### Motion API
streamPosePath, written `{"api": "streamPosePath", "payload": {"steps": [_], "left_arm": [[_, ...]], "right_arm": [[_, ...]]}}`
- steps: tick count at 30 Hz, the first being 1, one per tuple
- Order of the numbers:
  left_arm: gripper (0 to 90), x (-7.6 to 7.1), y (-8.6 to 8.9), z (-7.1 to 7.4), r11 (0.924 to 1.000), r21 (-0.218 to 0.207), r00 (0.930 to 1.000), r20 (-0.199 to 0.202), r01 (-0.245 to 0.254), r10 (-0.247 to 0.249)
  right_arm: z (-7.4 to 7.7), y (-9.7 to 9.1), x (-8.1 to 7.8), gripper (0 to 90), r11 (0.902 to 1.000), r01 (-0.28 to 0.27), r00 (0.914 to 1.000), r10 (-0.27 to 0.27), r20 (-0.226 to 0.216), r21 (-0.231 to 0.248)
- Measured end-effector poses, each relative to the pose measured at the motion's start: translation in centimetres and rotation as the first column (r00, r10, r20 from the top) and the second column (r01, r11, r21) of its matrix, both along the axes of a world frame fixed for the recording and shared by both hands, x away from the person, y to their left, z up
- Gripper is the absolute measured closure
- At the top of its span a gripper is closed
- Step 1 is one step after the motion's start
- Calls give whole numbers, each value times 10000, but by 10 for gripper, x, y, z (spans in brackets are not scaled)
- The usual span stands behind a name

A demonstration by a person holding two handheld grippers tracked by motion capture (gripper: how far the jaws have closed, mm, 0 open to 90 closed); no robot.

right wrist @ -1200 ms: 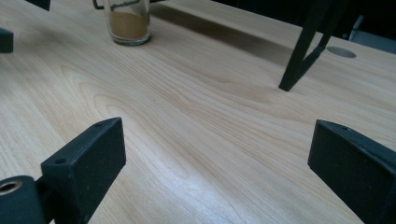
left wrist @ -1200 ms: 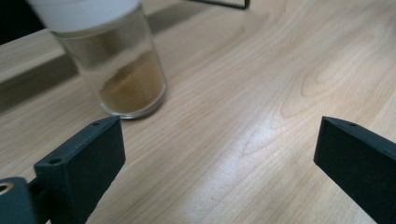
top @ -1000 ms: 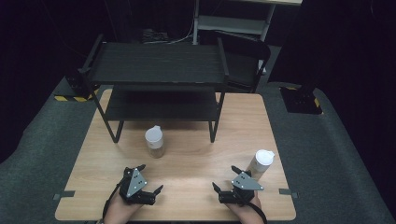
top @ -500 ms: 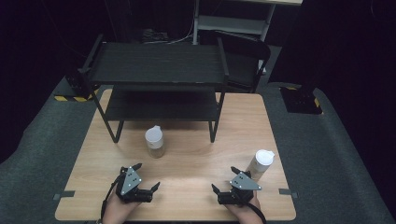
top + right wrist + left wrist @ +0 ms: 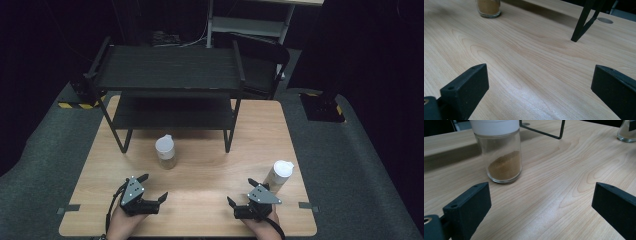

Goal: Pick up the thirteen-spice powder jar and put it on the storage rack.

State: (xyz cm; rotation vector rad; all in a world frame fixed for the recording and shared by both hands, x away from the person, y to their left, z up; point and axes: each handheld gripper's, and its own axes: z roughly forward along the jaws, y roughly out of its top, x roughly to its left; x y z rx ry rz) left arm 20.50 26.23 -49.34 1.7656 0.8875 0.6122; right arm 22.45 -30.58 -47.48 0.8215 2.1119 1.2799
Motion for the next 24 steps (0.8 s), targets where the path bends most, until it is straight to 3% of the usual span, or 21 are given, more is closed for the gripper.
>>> {"api": "streamPosePath", "payload": {"steps": [5,9,14,24], "left_arm": [[29,0,4,-2,9996,-291,10000,-23,-42,41],[9,0,2,-1,9993,-274,9996,-111,-249,246],[4,-7,-1,6,9995,-115,9990,346,-283,287],[4,-5,-1,13,9985,-316,9978,465,-451,466]], "right_arm": [[0,0,0,10,10000,-75,10000,75,6,-46],[1,0,1,10,10000,-25,10000,25,-76,-15],[1,0,0,9,10000,-20,10000,20,-24,-28],[1,0,0,7,10000,45,10000,-45,-42,-16]]}}
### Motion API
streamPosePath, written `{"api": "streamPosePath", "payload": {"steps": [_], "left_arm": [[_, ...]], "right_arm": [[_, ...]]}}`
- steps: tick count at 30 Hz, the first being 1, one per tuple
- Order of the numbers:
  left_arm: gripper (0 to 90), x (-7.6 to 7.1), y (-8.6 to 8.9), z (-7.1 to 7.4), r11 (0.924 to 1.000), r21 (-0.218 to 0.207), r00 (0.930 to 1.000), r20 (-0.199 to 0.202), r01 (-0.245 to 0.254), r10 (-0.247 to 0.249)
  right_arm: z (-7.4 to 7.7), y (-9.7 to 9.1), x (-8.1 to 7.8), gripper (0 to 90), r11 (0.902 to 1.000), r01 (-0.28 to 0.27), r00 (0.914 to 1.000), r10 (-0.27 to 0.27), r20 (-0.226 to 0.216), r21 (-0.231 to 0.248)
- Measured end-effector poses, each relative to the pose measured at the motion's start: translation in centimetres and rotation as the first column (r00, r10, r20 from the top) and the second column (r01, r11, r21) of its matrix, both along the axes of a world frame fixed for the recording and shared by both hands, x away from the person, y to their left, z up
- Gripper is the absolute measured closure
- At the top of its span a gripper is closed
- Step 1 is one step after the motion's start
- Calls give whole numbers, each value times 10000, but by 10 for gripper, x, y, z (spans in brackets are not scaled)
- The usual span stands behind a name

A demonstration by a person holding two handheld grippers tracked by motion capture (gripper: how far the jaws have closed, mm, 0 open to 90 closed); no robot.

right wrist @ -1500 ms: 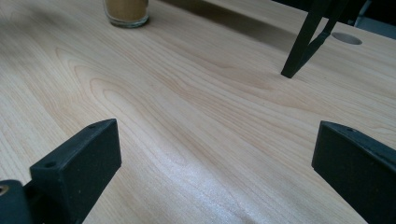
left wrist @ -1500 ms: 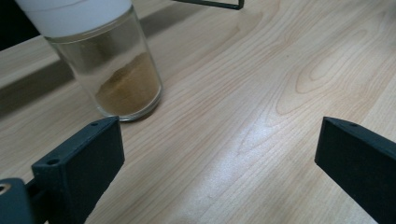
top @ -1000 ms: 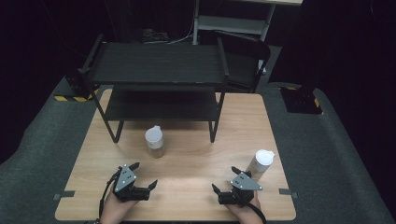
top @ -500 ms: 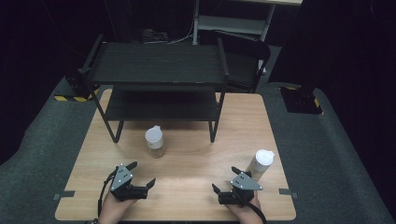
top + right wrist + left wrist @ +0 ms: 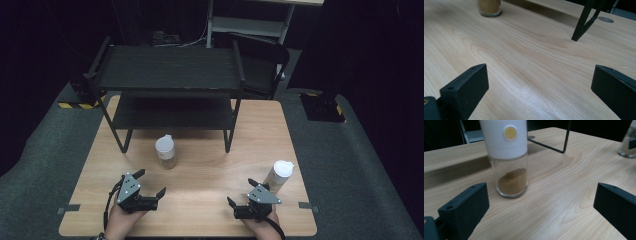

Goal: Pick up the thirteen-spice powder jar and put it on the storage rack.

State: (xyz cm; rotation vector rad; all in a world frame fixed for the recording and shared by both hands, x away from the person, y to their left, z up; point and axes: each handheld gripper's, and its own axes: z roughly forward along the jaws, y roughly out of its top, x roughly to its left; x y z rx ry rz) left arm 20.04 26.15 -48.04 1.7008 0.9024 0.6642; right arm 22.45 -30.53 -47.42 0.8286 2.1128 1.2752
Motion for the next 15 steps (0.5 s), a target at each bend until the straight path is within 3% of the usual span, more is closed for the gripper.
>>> {"api": "streamPosePath", "payload": {"steps": [5,12,15], "left_arm": [[4,4,1,7,10000,-11,9998,179,-72,73],[4,14,-4,19,9994,328,9985,545,-127,109],[4,20,-4,20,9997,192,9982,589,-144,133]], "right_arm": [[0,0,0,7,10000,26,10000,-26,-22,49],[0,0,1,7,10000,5,10000,-5,-50,23],[0,0,1,6,10000,-3,10000,4,-61,14]]}}
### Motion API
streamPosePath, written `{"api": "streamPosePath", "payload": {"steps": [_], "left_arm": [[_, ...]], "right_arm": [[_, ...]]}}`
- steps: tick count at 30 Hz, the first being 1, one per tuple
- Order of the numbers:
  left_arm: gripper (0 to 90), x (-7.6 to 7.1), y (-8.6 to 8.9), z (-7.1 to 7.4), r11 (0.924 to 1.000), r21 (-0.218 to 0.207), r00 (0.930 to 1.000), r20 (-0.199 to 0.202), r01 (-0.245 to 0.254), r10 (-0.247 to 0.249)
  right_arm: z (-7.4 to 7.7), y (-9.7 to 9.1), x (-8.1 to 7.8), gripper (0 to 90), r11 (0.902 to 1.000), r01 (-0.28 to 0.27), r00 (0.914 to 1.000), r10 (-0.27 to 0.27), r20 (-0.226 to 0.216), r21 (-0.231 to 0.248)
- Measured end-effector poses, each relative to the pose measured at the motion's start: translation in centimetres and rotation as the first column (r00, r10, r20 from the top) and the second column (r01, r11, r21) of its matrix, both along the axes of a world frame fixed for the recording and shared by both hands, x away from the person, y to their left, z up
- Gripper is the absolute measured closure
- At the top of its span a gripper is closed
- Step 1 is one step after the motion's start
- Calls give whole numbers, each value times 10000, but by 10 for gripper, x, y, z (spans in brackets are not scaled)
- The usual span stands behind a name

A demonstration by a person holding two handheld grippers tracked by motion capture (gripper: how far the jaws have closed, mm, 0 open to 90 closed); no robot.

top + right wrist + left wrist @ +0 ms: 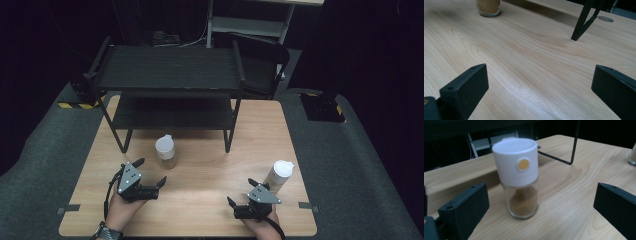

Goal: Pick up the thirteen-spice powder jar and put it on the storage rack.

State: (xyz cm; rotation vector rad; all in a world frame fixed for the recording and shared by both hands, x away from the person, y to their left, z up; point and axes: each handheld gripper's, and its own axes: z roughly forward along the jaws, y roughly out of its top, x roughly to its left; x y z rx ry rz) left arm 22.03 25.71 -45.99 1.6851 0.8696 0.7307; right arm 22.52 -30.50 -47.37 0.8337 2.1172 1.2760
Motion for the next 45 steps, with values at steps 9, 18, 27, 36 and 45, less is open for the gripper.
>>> {"api": "streamPosePath", "payload": {"steps": [9,18,27,36,45], "left_arm": [[4,17,-5,-3,9999,-59,9999,-86,-105,105],[4,34,-9,-9,9999,-54,9996,-233,-161,160],[4,47,-13,-13,9999,-135,9999,-149,-58,56],[9,58,-22,-15,10000,44,10000,-56,-75,76],[141,70,-16,-23,9964,-832,9992,-376,-154,123]], "right_arm": [[0,0,0,5,10000,-48,10000,48,31,-52],[0,0,0,6,9999,-106,9999,106,40,-88],[0,0,0,5,9999,-125,9999,125,52,-96],[0,0,1,6,9997,-201,9998,202,57,-114],[0,-1,1,6,9996,-234,9997,235,88,-139]]}}
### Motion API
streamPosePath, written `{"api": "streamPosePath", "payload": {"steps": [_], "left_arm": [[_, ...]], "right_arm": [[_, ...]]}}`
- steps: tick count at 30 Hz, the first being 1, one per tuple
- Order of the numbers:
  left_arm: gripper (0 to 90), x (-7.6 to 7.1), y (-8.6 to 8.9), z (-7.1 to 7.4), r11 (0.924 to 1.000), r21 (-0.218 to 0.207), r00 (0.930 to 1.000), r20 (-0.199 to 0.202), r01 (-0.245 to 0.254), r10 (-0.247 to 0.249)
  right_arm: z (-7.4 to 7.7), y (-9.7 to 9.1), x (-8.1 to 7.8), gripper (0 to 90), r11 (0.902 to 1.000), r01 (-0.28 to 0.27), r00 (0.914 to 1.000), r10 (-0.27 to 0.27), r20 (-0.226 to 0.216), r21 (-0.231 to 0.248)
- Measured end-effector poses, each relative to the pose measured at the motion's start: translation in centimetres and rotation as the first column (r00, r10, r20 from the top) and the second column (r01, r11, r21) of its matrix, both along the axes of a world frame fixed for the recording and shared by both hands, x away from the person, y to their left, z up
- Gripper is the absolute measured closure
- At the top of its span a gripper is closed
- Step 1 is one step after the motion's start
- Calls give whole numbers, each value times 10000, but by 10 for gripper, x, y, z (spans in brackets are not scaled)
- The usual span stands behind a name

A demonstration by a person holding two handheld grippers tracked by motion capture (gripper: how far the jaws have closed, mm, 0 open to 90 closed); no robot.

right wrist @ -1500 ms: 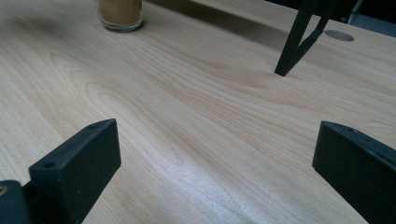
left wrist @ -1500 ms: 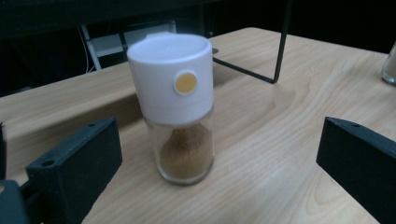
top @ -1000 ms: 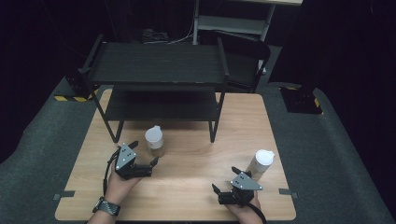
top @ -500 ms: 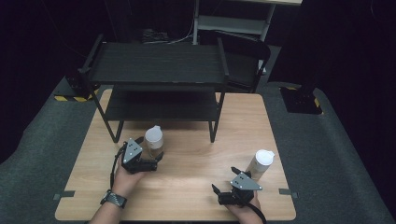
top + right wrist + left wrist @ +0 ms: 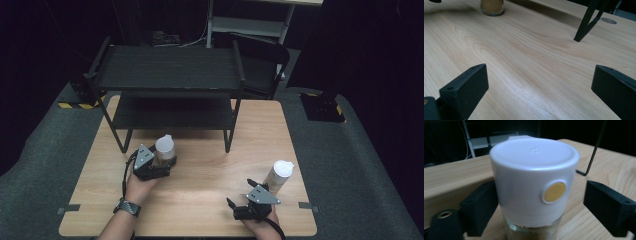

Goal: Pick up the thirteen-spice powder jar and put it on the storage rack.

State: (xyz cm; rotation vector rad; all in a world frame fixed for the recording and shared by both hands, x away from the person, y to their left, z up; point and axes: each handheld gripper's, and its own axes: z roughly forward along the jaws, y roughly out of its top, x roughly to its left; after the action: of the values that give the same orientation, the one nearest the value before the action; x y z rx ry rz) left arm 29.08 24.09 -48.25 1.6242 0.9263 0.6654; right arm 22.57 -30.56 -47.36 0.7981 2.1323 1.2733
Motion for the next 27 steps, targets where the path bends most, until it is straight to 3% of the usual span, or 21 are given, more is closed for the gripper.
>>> {"api": "streamPosePath", "payload": {"steps": [6,16,27], "left_arm": [[199,6,2,-2,9996,-263,9993,-373,-100,90],[294,4,-2,-4,9999,-57,9999,58,-158,158],[301,1,-3,-5,9997,-25,9995,178,-252,252]], "right_arm": [[0,0,0,6,10000,-3,10000,3,5,20],[0,0,-1,6,10000,18,10000,-18,13,4],[0,0,-1,6,10000,16,10000,-16,19,17]]}}
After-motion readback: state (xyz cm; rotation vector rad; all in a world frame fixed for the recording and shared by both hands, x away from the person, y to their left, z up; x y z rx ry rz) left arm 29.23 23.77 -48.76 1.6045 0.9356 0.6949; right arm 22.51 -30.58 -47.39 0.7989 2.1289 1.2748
